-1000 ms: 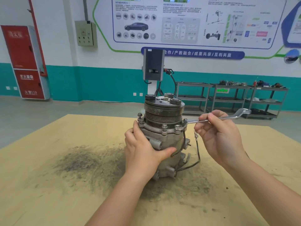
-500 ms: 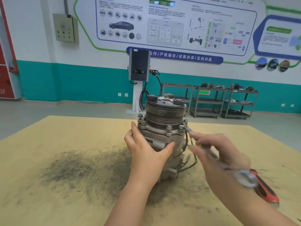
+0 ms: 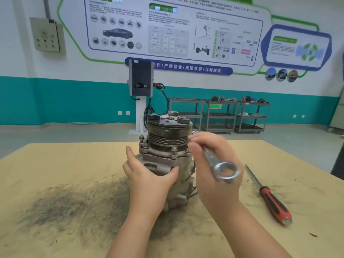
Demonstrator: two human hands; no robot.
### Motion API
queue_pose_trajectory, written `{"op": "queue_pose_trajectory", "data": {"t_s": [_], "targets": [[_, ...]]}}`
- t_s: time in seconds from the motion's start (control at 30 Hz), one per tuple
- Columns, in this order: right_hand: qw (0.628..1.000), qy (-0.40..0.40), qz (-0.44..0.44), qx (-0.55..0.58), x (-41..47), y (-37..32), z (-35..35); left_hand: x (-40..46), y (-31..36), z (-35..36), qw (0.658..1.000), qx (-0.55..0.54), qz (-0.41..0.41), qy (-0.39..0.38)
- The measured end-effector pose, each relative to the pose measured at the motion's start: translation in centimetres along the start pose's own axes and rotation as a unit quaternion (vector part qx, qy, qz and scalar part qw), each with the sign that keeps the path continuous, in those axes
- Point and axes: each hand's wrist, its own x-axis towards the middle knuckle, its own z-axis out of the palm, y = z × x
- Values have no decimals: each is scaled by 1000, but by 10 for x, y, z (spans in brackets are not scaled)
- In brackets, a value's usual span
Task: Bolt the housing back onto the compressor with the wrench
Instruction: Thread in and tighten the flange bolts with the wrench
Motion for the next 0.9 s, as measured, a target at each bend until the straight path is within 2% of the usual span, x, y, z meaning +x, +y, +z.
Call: {"op": "queue_pose_trajectory", "data": {"t_s": [0.07,0.1,0.17,0.23,0.37,0.6,0.67,0.7,0.8,0.83,0.9], "targets": [[989,70,105,82,7,2,-5,1,2,-1,999,-27,-8,18],[970,104,178,129,9,4,-7,1,1,-1,1000,-19,-10,11],[913,139,317,217,12,13,-10,0,4,-4,999,-35,-11,6],[866,148,392,272,13,21,-14,1,5,-6,999,-46,-4,7],[823,175,424,334,13,29,-20,-2,6,-7,999,-50,3,3],[790,154,468,364,21,40,-29,-1,3,-6,999,-46,9,-2],[808,151,453,347,20,41,-28,-1,1,-6,999,-45,13,-2],[838,151,419,316,15,39,-25,-1,0,-5,999,-47,15,-1],[956,123,219,152,-8,29,-12,-1,-1,-5,999,-49,14,4],[979,85,150,105,-14,25,-6,0,-1,-5,999,-51,13,5],[999,0,42,35,-24,21,4,0,-1,-3,999,-51,15,7]]}}
